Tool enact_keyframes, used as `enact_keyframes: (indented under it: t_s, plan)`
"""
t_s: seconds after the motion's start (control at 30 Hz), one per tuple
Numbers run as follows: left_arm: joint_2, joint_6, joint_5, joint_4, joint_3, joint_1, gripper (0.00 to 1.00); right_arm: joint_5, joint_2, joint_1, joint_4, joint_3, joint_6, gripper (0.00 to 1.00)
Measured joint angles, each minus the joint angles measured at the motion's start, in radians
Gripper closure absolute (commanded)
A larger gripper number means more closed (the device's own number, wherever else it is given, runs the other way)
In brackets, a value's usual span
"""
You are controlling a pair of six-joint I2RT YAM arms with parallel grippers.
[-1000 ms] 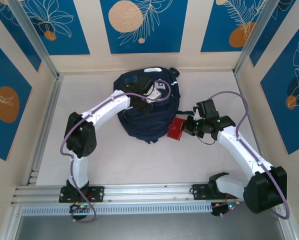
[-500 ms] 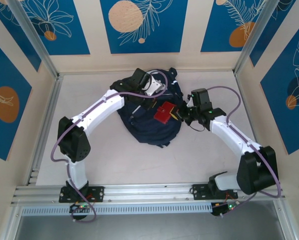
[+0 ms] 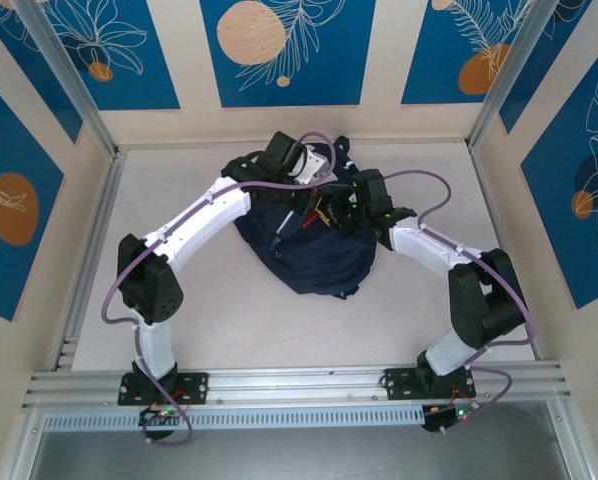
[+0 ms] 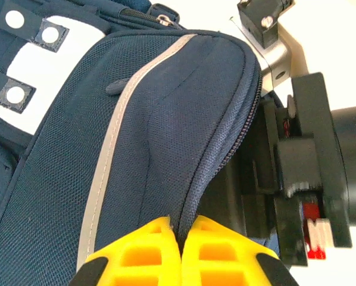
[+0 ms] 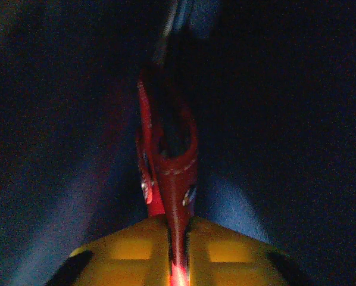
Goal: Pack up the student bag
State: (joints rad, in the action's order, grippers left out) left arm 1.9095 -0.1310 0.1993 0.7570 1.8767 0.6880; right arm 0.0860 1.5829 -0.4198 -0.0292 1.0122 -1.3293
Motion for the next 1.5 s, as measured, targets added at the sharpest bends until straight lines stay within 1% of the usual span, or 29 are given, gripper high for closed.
enact_keyframes:
  t_s: [0.03, 0.1, 0.2, 0.23, 0.33, 0.37, 0.4, 0.43, 0.5, 0.57, 0.63, 0.73, 0.83, 0.9, 1.0, 1.1, 1.2, 1.5]
  plan:
    - [0.001, -0.005, 0.003, 0.000, 0.000, -0.002, 0.97, -0.002, -0.007, 0.001, -0.014, -0.014, -0.004, 0.58]
    - [0.003, -0.018, 0.011, 0.001, 0.000, -0.008, 0.95, -0.008, -0.047, 0.001, -0.020, -0.057, -0.006, 0.57]
    - [0.007, -0.028, 0.022, 0.003, 0.000, -0.011, 0.86, -0.021, -0.161, 0.003, 0.009, -0.124, -0.005, 0.57]
    - [0.008, -0.032, 0.026, 0.005, 0.000, -0.013, 0.81, -0.028, -0.208, 0.004, 0.027, -0.141, -0.002, 0.57]
    - [0.008, -0.051, 0.050, 0.004, 0.000, -0.025, 0.56, -0.057, -0.345, 0.019, 0.103, -0.179, 0.026, 0.54]
    - [0.002, -0.056, 0.059, -0.009, -0.006, -0.031, 0.49, -0.066, -0.379, 0.026, 0.131, -0.186, 0.040, 0.52]
    - [-0.009, -0.060, 0.065, -0.028, -0.023, -0.039, 0.42, -0.078, -0.416, 0.032, 0.165, -0.192, 0.058, 0.47]
    - [-0.031, -0.069, 0.072, -0.047, -0.058, -0.049, 0.37, -0.090, -0.447, 0.037, 0.195, -0.197, 0.082, 0.41]
    - [-0.085, -0.074, 0.082, -0.072, -0.135, -0.070, 0.32, -0.114, -0.492, 0.044, 0.249, -0.201, 0.127, 0.32]
    - [-0.150, -0.083, 0.084, -0.101, -0.229, -0.088, 0.28, -0.133, -0.518, 0.045, 0.287, -0.202, 0.168, 0.28]
    - [-0.225, -0.093, 0.081, -0.146, -0.337, -0.103, 0.26, -0.140, -0.524, 0.045, 0.324, -0.199, 0.222, 0.26]
    - [-0.343, -0.096, 0.063, -0.209, -0.518, -0.115, 0.25, -0.139, -0.499, 0.045, 0.368, -0.179, 0.277, 0.25]
    - [-0.418, -0.089, 0.048, -0.267, -0.678, -0.116, 0.26, -0.133, -0.444, 0.041, 0.388, -0.135, 0.317, 0.25]
    - [-0.432, -0.076, 0.054, -0.308, -0.758, -0.117, 0.28, -0.127, -0.412, 0.038, 0.388, -0.114, 0.336, 0.24]
    - [-0.425, -0.055, 0.063, -0.351, -0.846, -0.116, 0.34, -0.112, -0.375, 0.028, 0.388, -0.100, 0.349, 0.24]
    - [-0.399, -0.027, 0.063, -0.377, -0.862, -0.116, 0.41, -0.100, -0.333, 0.016, 0.388, -0.087, 0.355, 0.24]
    - [-0.367, -0.004, 0.063, -0.421, -0.861, -0.117, 0.46, -0.093, -0.306, 0.003, 0.389, -0.078, 0.355, 0.24]
    - [-0.305, 0.060, 0.078, -0.453, -0.859, -0.117, 0.60, -0.095, -0.302, -0.013, 0.389, -0.076, 0.355, 0.24]
